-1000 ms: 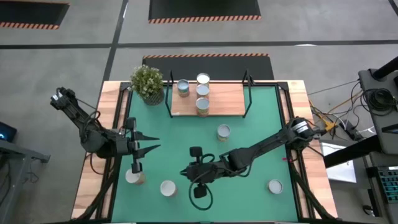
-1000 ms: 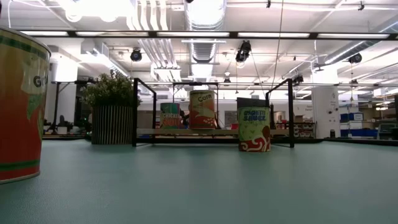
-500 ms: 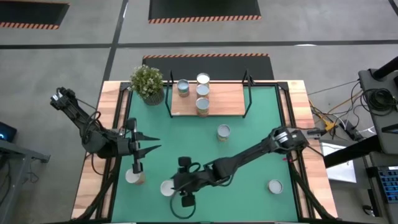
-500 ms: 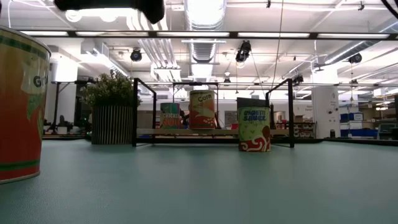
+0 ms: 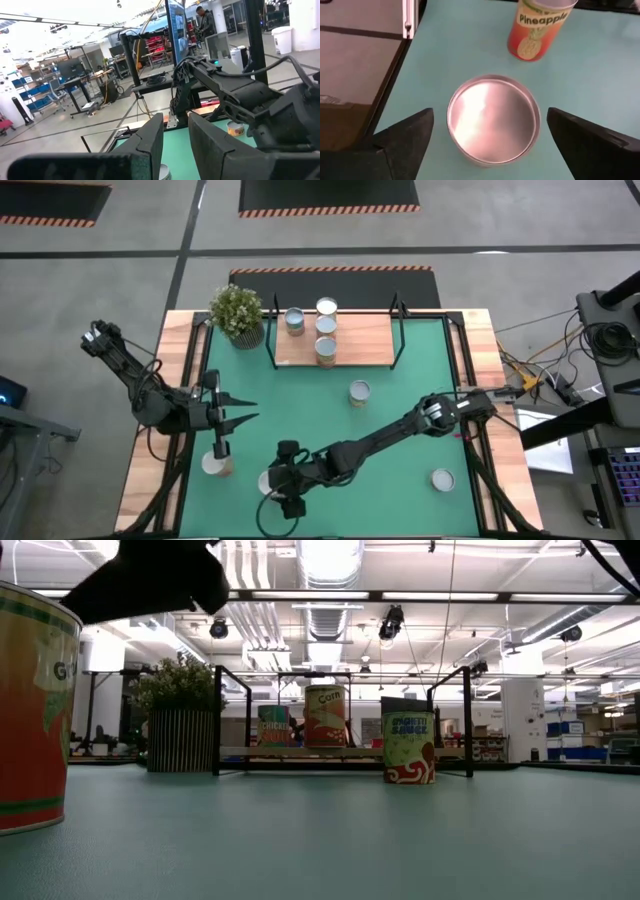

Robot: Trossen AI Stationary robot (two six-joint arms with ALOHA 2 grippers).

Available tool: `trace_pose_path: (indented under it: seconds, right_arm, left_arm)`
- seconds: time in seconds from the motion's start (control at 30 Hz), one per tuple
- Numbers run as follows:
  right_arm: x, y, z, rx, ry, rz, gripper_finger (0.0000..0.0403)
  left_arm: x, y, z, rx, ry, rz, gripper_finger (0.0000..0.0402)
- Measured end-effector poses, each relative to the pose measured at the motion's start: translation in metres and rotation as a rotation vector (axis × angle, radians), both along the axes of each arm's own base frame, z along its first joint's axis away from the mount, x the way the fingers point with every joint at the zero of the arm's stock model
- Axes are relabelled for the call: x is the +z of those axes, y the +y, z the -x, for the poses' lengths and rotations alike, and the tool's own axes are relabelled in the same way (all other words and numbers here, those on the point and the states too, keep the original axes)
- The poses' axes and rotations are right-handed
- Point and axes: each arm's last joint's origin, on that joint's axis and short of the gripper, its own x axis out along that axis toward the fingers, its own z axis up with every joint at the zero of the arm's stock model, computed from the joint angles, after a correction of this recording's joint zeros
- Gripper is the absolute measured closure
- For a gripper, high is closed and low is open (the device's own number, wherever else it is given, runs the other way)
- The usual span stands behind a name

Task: Pick and place cans onto a shelf
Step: Put the canned green beans on the shelf

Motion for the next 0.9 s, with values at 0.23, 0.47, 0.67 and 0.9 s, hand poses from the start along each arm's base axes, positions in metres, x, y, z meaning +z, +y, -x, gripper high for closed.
trace_pose_path:
  seconds: [0.23, 0.47, 0.67, 0.9]
  right_arm:
    - [-0.004, -0.003, -0.002, -0.008, 0.006, 0.012, 0.0023]
    - [-0.011, -0.005, -0.004, -0.014, -0.009, 0.005, 0.0023]
    - [-0.019, -0.004, -0.006, 0.003, -0.029, 0.015, 0.0024]
    - [-0.033, -0.005, -0.010, 0.081, 0.007, -0.051, 0.0073]
  left_arm:
    - [0.000, 0.000, 0.000, 0.000, 0.000, 0.000, 0.0326]
    - [0.000, 0.000, 0.000, 0.000, 0.000, 0.000, 0.0326]
    - [0.000, 0.000, 0.000, 0.000, 0.000, 0.000, 0.0326]
    - [0.000, 0.000, 0.000, 0.000, 0.001, -0.005, 0.0326]
